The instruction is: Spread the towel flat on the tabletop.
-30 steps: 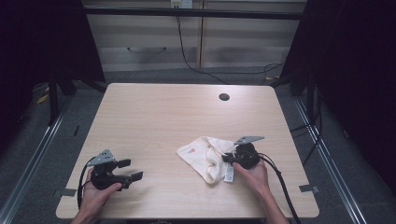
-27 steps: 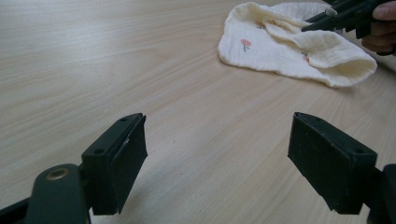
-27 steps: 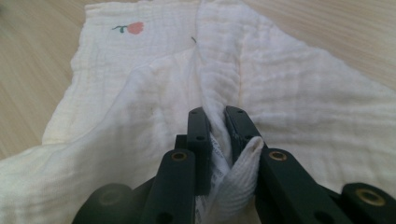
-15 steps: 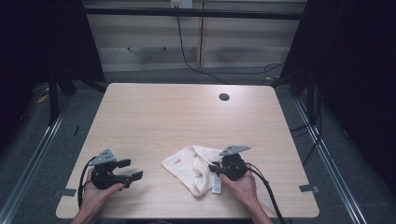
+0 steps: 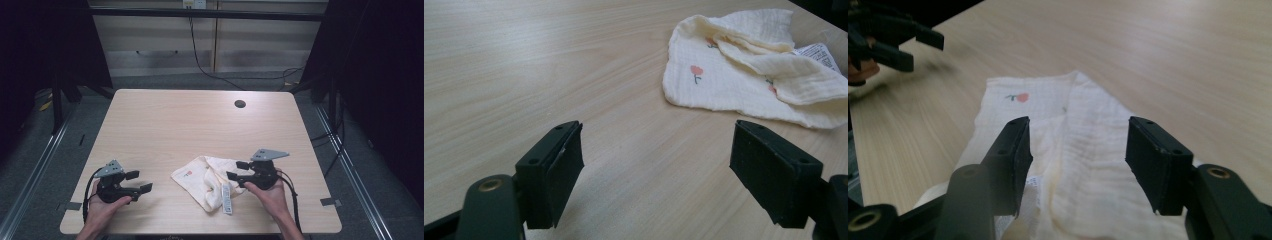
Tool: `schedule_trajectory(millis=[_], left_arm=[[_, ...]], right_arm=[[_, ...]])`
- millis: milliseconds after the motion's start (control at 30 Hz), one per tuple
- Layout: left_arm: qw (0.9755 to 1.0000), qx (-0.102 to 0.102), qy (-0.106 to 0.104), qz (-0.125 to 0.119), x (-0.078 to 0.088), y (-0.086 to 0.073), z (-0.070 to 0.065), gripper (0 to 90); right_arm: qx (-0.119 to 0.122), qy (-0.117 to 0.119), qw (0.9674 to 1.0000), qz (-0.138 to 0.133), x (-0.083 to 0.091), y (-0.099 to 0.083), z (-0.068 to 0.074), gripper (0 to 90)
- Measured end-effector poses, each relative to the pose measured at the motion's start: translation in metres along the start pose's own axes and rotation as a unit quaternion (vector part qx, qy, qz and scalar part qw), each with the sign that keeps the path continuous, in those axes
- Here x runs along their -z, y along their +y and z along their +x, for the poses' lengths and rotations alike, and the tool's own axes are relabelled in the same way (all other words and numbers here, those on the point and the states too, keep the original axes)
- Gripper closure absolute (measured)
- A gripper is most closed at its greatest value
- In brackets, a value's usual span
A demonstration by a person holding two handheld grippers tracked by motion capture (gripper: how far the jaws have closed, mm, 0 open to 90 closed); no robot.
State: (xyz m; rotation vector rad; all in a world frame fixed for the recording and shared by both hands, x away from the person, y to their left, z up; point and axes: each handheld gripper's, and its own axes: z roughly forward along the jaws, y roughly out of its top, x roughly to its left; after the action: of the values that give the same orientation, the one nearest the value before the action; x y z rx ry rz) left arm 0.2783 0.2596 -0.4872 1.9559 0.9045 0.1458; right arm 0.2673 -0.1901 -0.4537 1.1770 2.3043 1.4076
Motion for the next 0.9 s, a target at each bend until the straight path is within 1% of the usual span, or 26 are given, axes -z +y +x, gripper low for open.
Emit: schedule_trajectory(millis=[67, 133, 167, 267, 367, 500, 567, 633, 667, 700, 733, 900], left_arm=[[1.0000, 0.000, 0.001, 0.001, 0.000, 0.000, 0.000, 21.0], [1.0000, 0.001, 0.001, 0.000, -0.001, 0.000, 0.000, 21.0], [1.0000, 0.002, 0.003, 0.001, -0.001, 0.000, 0.000, 21.1], [1.0000, 0.002, 0.004, 0.002, -0.001, 0.000, 0.000, 21.1], [1.0000, 0.002, 0.005, 0.002, 0.000, 0.000, 0.000, 21.2], [1.0000, 0.002, 0.002, 0.001, 0.000, 0.000, 0.000, 21.3], [1.0000, 0.003, 0.002, 0.001, 0.001, -0.001, 0.001, 21.3], [1.0000, 0.003, 0.003, 0.000, 0.001, -0.001, 0.001, 21.4], [1.0000, 0.003, 0.003, 0.000, 0.001, -0.001, 0.001, 21.5], [1.0000, 0.003, 0.003, 0.000, 0.001, -0.001, 0.001, 21.5], [1.0000, 0.003, 0.003, 0.000, 0.001, 0.000, 0.001, 21.5], [1.0000, 0.003, 0.003, 0.001, 0.001, 0.000, 0.001, 21.5]], right_arm=[[0.001, -0.002, 1.0000, -0.004, 0.009, 0.001, -0.007, 52.8], [0.004, -0.006, 0.9999, 0.011, 0.012, -0.003, -0.012, 60.6], [0.007, -0.002, 0.9998, 0.021, 0.010, -0.007, -0.013, 63.3], [0.012, 0.004, 0.9990, 0.042, 0.001, -0.019, -0.011, 66.3], [0.015, 0.014, 0.9983, 0.054, -0.009, -0.024, -0.008, 65.9], [0.022, 0.023, 0.9975, 0.064, -0.016, -0.026, -0.005, 62.1], [0.026, 0.034, 0.9966, 0.071, -0.019, -0.029, -0.003, 60.6], [0.034, 0.033, 0.9955, 0.082, -0.021, -0.032, -0.001, 58.3], [0.034, 0.033, 0.9955, 0.082, -0.021, -0.032, -0.001, 58.3], [0.039, 0.035, 0.9946, 0.090, -0.023, -0.034, 0.001, 57.0], [0.045, 0.032, 0.9942, 0.091, -0.023, -0.035, 0.001, 56.3], [0.051, 0.025, 0.9941, 0.092, -0.023, -0.036, 0.002, 58.4]])
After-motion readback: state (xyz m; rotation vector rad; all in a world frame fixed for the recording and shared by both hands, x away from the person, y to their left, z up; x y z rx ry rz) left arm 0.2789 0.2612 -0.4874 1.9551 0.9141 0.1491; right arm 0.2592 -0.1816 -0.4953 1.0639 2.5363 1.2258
